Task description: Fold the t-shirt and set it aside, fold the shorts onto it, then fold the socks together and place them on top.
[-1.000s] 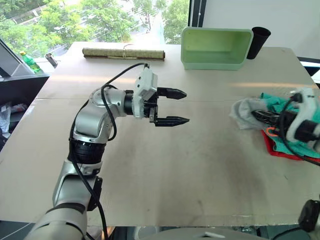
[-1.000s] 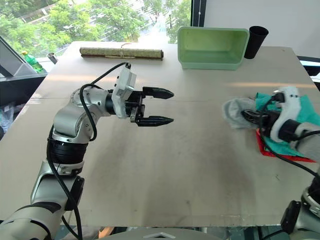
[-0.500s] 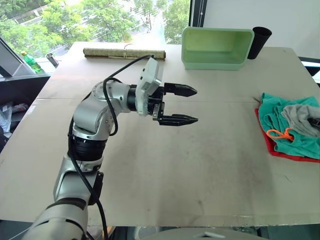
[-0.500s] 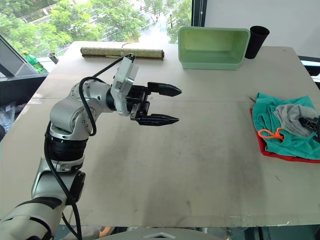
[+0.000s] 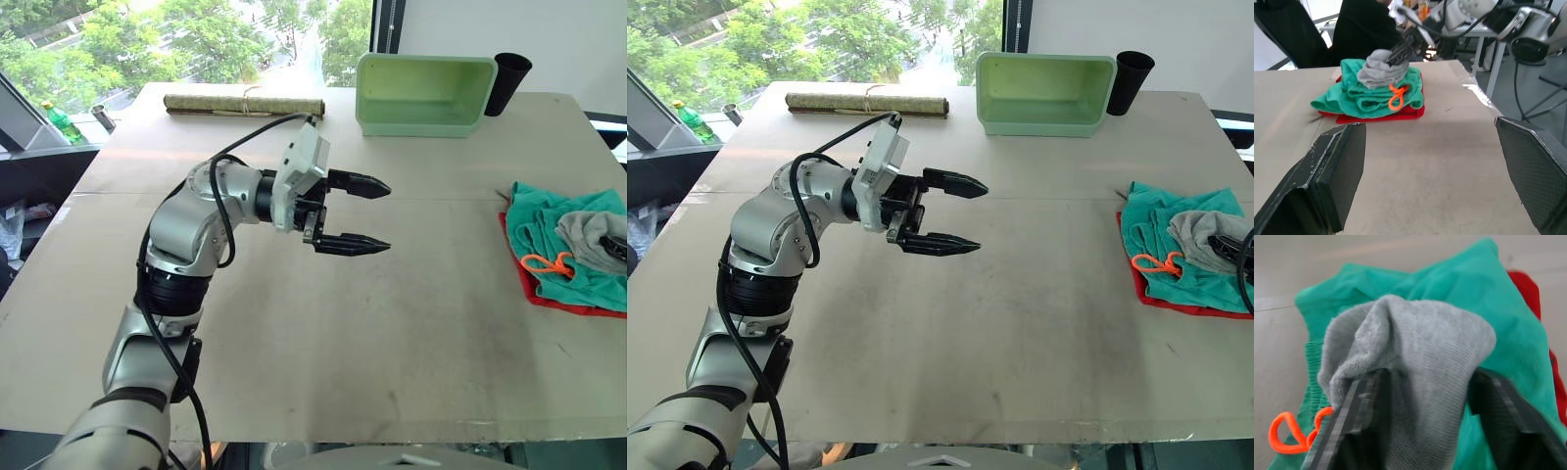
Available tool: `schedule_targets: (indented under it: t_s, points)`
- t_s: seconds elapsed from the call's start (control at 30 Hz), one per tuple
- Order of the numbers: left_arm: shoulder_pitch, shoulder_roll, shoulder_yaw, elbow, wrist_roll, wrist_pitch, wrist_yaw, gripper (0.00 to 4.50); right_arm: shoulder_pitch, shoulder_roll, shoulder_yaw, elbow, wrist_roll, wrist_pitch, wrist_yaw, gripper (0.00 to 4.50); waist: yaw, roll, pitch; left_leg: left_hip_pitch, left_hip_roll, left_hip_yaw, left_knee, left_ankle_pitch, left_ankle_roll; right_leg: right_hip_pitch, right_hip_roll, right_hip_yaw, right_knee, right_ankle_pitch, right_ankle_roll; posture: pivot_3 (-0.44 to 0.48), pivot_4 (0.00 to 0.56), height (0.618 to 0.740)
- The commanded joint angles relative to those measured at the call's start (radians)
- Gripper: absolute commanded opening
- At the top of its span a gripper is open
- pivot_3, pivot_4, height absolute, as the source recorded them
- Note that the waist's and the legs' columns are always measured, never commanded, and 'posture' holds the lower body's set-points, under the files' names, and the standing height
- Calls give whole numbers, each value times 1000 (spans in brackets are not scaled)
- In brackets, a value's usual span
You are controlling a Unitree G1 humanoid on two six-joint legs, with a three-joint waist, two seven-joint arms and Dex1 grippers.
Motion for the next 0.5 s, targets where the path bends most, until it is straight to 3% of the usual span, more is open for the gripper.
schedule_targets:
  t_s: [0.03, 0.23, 0.5]
  points:
    - [-15, 1, 3, -8, 7, -25, 6, 4500, 24, -35, -54, -50, 5, -101, 94, 4454, 0, 0, 0, 0, 0, 0, 0, 0, 0, 0, 0, 0, 0, 0, 0, 0, 150, 740]
    - [3, 11, 15, -11, 7, -29, 21, 4500, 113, -46, -70, -116, -3, -262, 253, 4454, 5, 0, 0, 0, 0, 0, 0, 0, 0, 0, 0, 0, 0, 0, 0, 0, 150, 740]
    - [121, 77, 18, -56, 77, -29, 115, 4500, 63, 46, 98, -255, 30, -429, 333, 4454, -4, 0, 0, 1, 1, 0, 0, 0, 0, 1, 1, 0, 0, -1, 1, 0, 150, 740]
